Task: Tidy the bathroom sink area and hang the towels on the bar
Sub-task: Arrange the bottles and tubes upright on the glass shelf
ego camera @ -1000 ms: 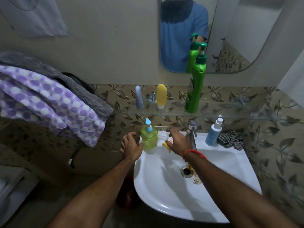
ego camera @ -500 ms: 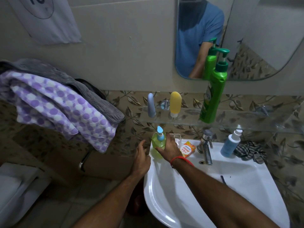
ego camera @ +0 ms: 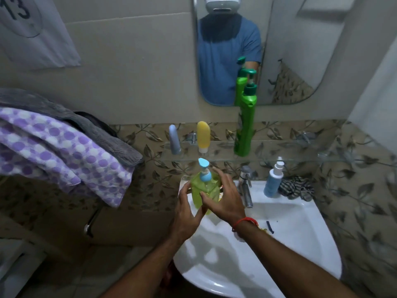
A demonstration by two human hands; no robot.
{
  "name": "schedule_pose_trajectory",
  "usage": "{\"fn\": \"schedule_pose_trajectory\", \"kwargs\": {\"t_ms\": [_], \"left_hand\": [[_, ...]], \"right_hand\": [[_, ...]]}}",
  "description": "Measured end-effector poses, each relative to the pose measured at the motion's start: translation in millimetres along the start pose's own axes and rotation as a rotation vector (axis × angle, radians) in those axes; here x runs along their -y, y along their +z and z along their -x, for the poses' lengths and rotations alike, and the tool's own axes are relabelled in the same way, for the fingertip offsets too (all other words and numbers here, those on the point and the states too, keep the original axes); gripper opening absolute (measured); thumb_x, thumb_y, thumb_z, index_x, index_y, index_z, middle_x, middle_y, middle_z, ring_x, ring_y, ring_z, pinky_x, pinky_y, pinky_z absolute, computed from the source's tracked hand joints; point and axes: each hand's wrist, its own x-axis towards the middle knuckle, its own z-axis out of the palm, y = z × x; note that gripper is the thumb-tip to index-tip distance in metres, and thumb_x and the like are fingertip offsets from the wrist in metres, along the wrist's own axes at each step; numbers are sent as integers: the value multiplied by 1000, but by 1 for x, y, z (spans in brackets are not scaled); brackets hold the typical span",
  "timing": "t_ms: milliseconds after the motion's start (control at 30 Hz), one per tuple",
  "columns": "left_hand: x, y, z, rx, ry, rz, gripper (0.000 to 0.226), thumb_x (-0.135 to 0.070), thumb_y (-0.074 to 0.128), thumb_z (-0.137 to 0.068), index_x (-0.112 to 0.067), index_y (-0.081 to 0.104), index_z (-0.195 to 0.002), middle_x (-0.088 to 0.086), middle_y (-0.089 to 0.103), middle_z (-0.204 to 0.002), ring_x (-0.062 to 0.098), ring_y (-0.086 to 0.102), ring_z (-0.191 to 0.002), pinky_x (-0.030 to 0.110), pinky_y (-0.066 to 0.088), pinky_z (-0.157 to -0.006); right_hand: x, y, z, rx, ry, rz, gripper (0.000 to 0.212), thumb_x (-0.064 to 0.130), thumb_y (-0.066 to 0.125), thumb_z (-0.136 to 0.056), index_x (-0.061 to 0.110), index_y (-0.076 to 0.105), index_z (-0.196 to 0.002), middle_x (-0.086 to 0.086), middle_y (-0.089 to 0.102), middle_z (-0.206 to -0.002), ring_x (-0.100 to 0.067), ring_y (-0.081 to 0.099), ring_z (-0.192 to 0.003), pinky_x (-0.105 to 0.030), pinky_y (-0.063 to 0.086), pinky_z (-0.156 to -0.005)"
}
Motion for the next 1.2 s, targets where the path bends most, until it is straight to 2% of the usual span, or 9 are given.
{"fn": "schedule_pose_trajectory", "kwargs": {"t_ms": [100, 233, 433, 533, 700, 933, 1100, 1133, 1200], "left_hand": [[-43, 25, -5, 58, 101, 13, 74, -65, 59, -90, -47, 21, -151, -27, 41, -143, 6, 48, -132, 29, 44, -108], [-111, 53, -19, 74, 207, 121, 68, -48, 67, -93, -33, 34, -151, -8, 50, -142, 5, 51, -131, 16, 43, -104], [-160, 74, -31, -61, 272, 94, 38, -19, 63, -93, -27, 57, -130, -14, 63, -122, 10, 57, -118, 45, 48, -103], [-154, 75, -24, -34, 243, 34, 27, -16, 63, -93, -25, 65, -118, -14, 69, -112, 15, 59, -111, 50, 45, -100], [-141, 65, -17, 1, 163, -35, 23, -19, 61, -95, -35, 65, -110, -22, 69, -109, 9, 59, -111, 44, 39, -102], [-126, 32, -22, -48, 143, -74, 26, -18, 59, -90, -44, 63, -93, -33, 65, -92, 3, 60, -100, 51, 48, -91], [-104, 32, -16, -53, 9, 2, 28, -10, 63, -92, -37, 68, -96, -17, 72, -96, 10, 67, -99, 54, 53, -86], [-102, 35, -16, -49, -26, 26, 27, -9, 63, -92, -35, 69, -97, -14, 73, -98, 12, 67, -100, 53, 54, -87], [-101, 40, -16, -27, -73, 23, 29, -11, 63, -94, -40, 68, -97, -17, 72, -98, 10, 67, -101, 55, 52, -91]], "right_hand": [[7, -44, 6, -187, -39, -60, 67, 44, 77, -74, 25, 49, -133, 6, 55, -123, -13, 57, -113, -37, 54, -92], [2, -101, -4, -428, -91, 14, 54, 41, 74, -78, 13, 57, -122, -4, 58, -115, -23, 58, -106, -44, 52, -90], [-6, -165, -43, -708, -45, 40, 49, 47, 76, -81, 14, 60, -114, -3, 61, -112, -26, 61, -104, -51, 52, -88], [-1, -176, -67, -724, 21, -14, 54, 57, 77, -75, 24, 58, -113, 0, 64, -114, -24, 62, -106, -48, 53, -88], [-3, -162, -99, -671, 63, 19, 56, 55, 82, -68, 26, 58, -110, 2, 61, -116, -19, 57, -110, -37, 52, -89], [-24, -135, -106, -600, 126, 42, 57, 56, 80, -70, 32, 51, -113, 1, 53, -125, -21, 53, -119, -29, 48, -78], [-31, -136, -110, -538, 120, 2, 64, 50, 77, -77, 23, 44, -124, -8, 47, -132, -20, 46, -123, -5, 34, -75], [-33, -137, -107, -569, 107, -17, 63, 47, 75, -80, 18, 44, -126, -10, 48, -132, -21, 46, -123, -8, 38, -80], [-41, -139, -93, -721, 40, -12, 47, 38, 66, -90, 9, 47, -121, -14, 51, -124, -28, 50, -117, -31, 46, -94]]}}
